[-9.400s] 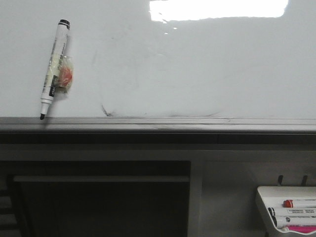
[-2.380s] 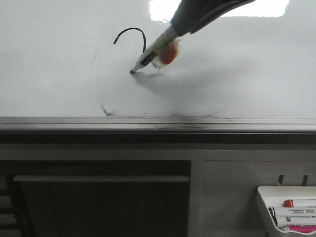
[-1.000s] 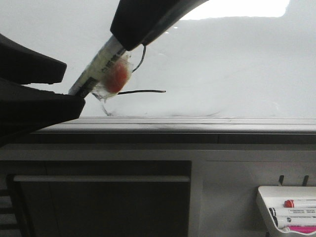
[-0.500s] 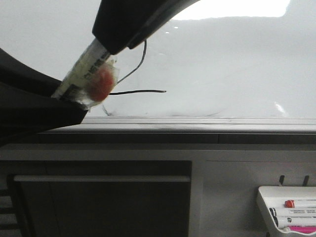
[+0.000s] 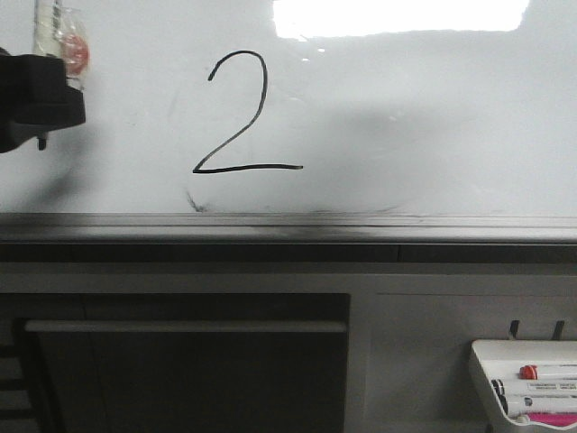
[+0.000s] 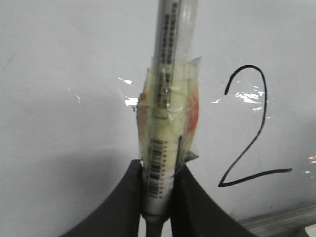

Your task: Write number 2 on whiteboard

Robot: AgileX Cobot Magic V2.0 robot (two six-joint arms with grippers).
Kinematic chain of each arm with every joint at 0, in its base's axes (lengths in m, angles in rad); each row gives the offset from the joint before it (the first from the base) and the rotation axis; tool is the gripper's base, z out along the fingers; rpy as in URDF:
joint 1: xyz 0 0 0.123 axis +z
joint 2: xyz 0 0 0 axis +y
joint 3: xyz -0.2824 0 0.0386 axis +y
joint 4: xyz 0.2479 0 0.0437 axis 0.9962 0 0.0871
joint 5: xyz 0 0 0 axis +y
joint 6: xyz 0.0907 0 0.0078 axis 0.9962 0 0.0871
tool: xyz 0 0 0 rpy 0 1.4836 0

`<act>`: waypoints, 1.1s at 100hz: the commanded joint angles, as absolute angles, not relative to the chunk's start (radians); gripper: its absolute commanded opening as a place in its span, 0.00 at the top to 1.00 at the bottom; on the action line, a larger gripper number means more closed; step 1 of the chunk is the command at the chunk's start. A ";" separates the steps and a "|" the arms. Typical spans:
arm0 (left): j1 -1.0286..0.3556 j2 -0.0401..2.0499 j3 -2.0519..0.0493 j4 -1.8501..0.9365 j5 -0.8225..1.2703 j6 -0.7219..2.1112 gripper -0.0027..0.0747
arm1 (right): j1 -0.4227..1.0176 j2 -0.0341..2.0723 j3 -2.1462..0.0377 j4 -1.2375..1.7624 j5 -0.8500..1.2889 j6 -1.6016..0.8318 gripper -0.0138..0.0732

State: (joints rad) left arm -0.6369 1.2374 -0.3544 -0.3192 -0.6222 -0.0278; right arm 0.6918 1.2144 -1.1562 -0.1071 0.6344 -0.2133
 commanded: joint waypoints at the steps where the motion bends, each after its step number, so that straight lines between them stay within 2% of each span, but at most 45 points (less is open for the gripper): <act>1: -0.642 1.285 -0.422 -0.355 -0.677 -0.062 0.99 | 0.685 1.189 -1.192 -0.118 0.581 -0.208 0.23; 19: -0.629 1.379 -0.512 -0.398 -0.527 -0.065 0.99 | 0.685 1.189 -1.192 -0.117 0.596 -0.208 0.23; 42: -0.620 1.407 -0.525 -0.371 -0.571 -0.065 0.96 | 0.685 1.189 -1.192 -0.117 0.600 -0.208 0.23; 50: -0.618 1.407 -0.525 -0.339 -0.571 -0.065 0.83 | 0.685 1.189 -1.192 -0.117 0.600 -0.206 0.23; 62: -0.618 1.407 -0.525 -0.336 -0.571 -0.066 0.48 | 0.685 1.189 -1.192 -0.117 0.612 -0.206 0.23; 67: -0.618 1.407 -0.525 -0.338 -0.571 -0.069 0.38 | 0.685 1.189 -1.192 -0.117 0.620 -0.186 0.23; 76: -0.618 1.390 -0.525 -0.338 -0.554 -0.069 0.30 | 0.685 1.184 -1.192 -0.117 0.629 -0.161 0.23; 84: -0.618 1.344 -0.525 -0.336 -0.523 -0.069 0.30 | 0.685 1.172 -1.192 -0.124 0.639 -0.161 0.24; 88: -0.618 1.312 -0.525 -0.333 -0.505 -0.069 0.30 | 0.685 1.159 -1.192 -0.126 0.644 -0.161 0.29; 93: -0.618 1.266 -0.519 -0.333 -0.478 -0.061 0.33 | 0.685 1.139 -1.192 -0.131 0.658 -0.161 0.39; 96: -0.618 1.235 -0.515 -0.333 -0.461 -0.058 0.37 | 0.685 1.125 -1.192 -0.131 0.671 -0.159 0.50; 98: -0.618 1.210 -0.510 -0.333 -0.453 -0.050 0.41 | 0.685 1.113 -1.192 -0.131 0.680 -0.156 0.56; 99: -0.618 1.191 -0.507 -0.333 -0.442 -0.046 0.45 | 0.685 1.104 -1.191 -0.131 0.686 -0.153 0.66; 100: -0.618 1.182 -0.505 -0.333 -0.442 -0.044 0.47 | 0.685 1.099 -1.191 -0.131 0.689 -0.153 0.66; 101: -0.618 1.162 -0.504 -0.333 -0.433 -0.044 0.50 | 0.685 1.089 -1.189 -0.131 0.691 -0.151 0.72; 103: -0.618 1.142 -0.498 -0.333 -0.420 -0.041 0.58 | 0.685 1.078 -1.187 -0.131 0.699 -0.151 0.83; 104: -0.618 1.122 -0.496 -0.331 -0.417 -0.041 0.65 | 0.685 1.066 -1.184 -0.131 0.702 -0.151 0.86; 106: -0.618 1.089 -0.489 -0.327 -0.408 -0.041 0.71 | 0.685 1.046 -1.178 -0.131 0.701 -0.151 0.93; 110: -0.620 1.033 -0.471 -0.315 -0.405 -0.041 0.93 | 0.685 1.004 -1.160 -0.131 0.685 -0.146 0.91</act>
